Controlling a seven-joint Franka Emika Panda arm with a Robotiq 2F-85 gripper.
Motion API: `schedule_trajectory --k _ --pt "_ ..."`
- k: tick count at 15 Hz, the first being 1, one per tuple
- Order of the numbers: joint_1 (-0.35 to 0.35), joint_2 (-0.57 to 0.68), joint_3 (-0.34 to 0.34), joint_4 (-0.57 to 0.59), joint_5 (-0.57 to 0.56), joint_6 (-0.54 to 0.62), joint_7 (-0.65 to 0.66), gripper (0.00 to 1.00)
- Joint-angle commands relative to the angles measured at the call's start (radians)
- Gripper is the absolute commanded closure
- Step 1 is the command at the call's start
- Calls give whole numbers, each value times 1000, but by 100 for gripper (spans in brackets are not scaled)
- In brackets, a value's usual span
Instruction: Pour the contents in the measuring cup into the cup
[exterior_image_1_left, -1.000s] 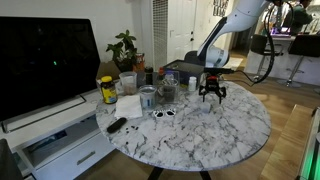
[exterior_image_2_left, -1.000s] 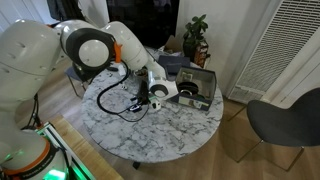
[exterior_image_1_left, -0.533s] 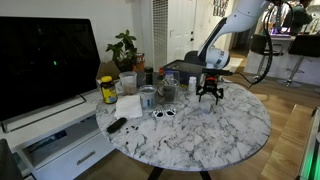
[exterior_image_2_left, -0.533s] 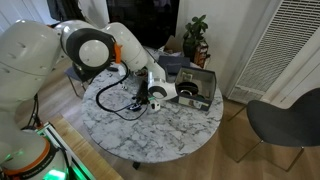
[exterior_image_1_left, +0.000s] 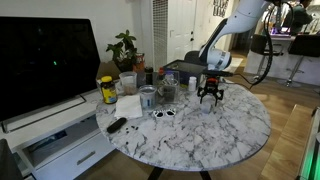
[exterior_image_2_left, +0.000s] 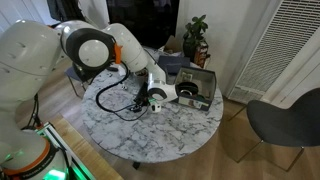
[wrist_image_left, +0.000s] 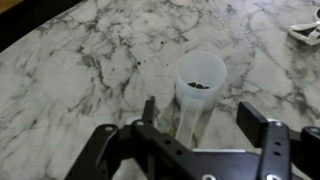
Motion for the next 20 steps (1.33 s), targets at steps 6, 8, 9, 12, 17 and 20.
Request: schedule_trajectory --k 6,8,9,12,17,20 --pt "17 -15 -14 -38 19 27 14 50" --pt "20 -11 -14 -34 18 26 18 57" --pt "21 -10 -13 -33 18 26 19 55" --pt "24 -11 -14 -32 18 26 22 61" --pt "29 -15 -15 -29 12 25 26 69" --pt "33 -20 -18 -26 8 25 29 73"
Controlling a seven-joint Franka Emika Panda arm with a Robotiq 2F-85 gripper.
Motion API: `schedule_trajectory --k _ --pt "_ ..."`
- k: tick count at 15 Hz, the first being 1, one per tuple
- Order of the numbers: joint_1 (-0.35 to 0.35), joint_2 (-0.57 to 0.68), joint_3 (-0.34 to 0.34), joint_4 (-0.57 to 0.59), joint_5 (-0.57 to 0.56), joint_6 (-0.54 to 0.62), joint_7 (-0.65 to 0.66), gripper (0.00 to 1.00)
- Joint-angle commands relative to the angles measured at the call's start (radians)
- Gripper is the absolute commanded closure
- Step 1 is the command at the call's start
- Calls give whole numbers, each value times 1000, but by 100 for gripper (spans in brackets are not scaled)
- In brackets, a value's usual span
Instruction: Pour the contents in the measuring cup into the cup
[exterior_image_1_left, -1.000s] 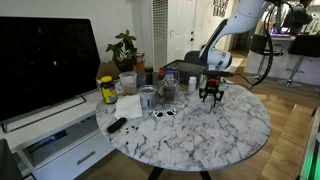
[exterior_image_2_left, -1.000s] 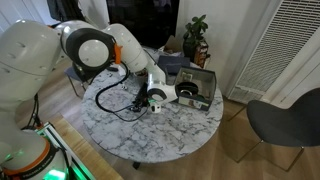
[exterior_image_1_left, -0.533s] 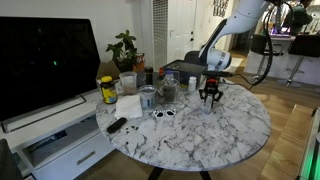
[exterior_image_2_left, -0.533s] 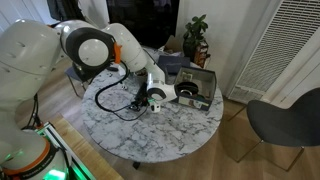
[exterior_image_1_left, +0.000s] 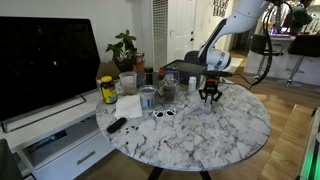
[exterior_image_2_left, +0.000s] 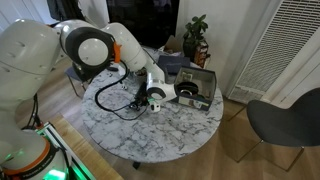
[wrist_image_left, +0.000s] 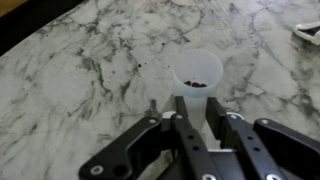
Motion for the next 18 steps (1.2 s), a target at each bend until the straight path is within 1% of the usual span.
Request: schedule_trajectory --k 1,2,3,4,7,9,11,14,18 --pt "17 -20 -15 -16 5 19 15 79" --pt "19 -22 -17 -13 2 18 16 87" --pt "22 -24 -18 -10 -1 18 19 99" --pt "27 -30 -20 -8 -7 16 20 95" --pt "41 -55 -24 -3 -31 6 29 95" --pt "58 -77 -29 11 -63 -19 58 95" --pt "79 -114 -34 23 -111 -40 104 95" --pt "110 -171 -37 62 -182 -90 207 95" --pt "144 -233 -19 134 -238 -122 321 95"
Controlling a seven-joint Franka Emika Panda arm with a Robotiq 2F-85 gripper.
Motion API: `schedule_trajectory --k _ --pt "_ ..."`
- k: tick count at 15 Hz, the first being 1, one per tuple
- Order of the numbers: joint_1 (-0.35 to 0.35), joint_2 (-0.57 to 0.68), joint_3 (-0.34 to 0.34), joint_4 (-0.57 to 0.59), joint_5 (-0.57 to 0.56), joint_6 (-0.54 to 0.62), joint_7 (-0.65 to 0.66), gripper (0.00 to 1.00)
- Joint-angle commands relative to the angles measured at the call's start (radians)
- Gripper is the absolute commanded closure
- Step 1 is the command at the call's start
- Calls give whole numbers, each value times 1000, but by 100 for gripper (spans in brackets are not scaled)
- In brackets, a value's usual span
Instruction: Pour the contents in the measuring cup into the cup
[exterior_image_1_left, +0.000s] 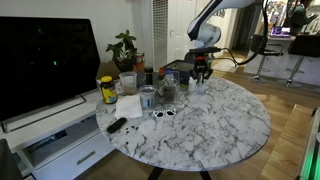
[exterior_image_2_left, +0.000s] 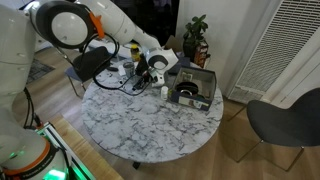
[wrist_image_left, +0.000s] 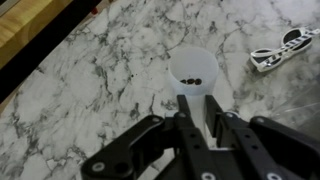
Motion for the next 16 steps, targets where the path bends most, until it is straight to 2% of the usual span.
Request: schedule_trajectory --k 1,6,16 --pt "40 -54 2 45 -62 -19 105 95" --pt "80 -84 20 99 -102 42 192 95" --pt "148 -80 43 127 -210 346 286 95"
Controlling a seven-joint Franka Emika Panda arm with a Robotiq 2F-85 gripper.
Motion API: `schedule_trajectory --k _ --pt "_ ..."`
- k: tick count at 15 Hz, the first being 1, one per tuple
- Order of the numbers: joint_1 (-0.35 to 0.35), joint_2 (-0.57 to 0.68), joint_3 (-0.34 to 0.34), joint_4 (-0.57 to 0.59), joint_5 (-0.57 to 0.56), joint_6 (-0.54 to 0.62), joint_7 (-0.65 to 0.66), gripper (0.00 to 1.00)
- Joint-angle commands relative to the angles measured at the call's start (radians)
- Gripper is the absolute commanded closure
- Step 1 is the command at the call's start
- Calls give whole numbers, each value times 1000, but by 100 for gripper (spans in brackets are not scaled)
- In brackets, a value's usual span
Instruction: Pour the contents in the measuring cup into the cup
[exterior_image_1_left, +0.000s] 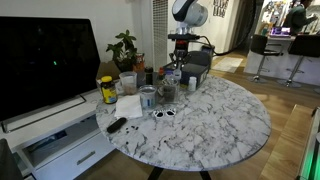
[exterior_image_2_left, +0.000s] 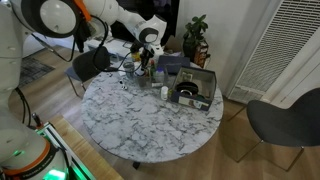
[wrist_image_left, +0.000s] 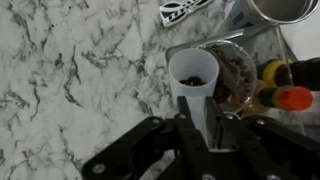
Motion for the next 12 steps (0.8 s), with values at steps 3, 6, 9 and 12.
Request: schedule_trajectory --k 3,6,9,12 --pt "37 -4 2 -20 -98 159 51 95" --pt "63 -18 -3 -55 -162 257 68 95" --pt "39 0 21 -17 -148 230 53 78" --pt "42 0 20 -17 -153 231 54 78"
